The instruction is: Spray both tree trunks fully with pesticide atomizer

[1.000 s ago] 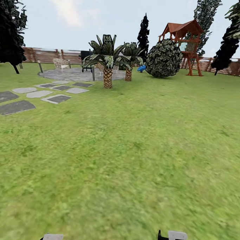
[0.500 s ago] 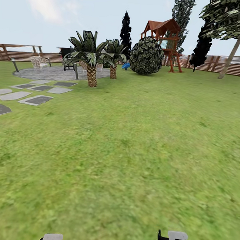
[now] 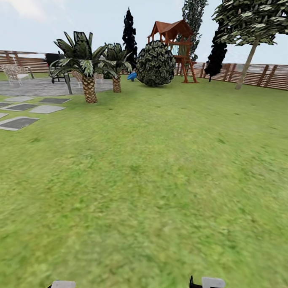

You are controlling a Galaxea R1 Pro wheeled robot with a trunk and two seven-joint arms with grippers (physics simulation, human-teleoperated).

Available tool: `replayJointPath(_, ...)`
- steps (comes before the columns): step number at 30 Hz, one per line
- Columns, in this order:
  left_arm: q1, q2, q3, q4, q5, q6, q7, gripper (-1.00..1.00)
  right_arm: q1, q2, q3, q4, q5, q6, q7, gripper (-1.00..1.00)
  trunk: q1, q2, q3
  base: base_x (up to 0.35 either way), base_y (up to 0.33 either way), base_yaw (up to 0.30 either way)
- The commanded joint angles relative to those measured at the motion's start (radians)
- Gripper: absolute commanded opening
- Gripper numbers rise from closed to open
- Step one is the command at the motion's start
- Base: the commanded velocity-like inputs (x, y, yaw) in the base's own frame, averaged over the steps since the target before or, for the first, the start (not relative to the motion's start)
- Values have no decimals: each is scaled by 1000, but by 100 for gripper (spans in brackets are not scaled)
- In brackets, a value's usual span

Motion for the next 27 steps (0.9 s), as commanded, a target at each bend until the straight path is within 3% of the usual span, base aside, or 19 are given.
replayJointPath(1,0,0,-7,0,2,-3,5,-100,-1,0,-1,1,10,0,-9,100,0,0,-2,0,0,-282)
replayJointPath(27,0,-3,-8,-1,2,-3,4,-100,-1,0,-1,1,10,0,-10,100,0,0,-22,0,0,-282)
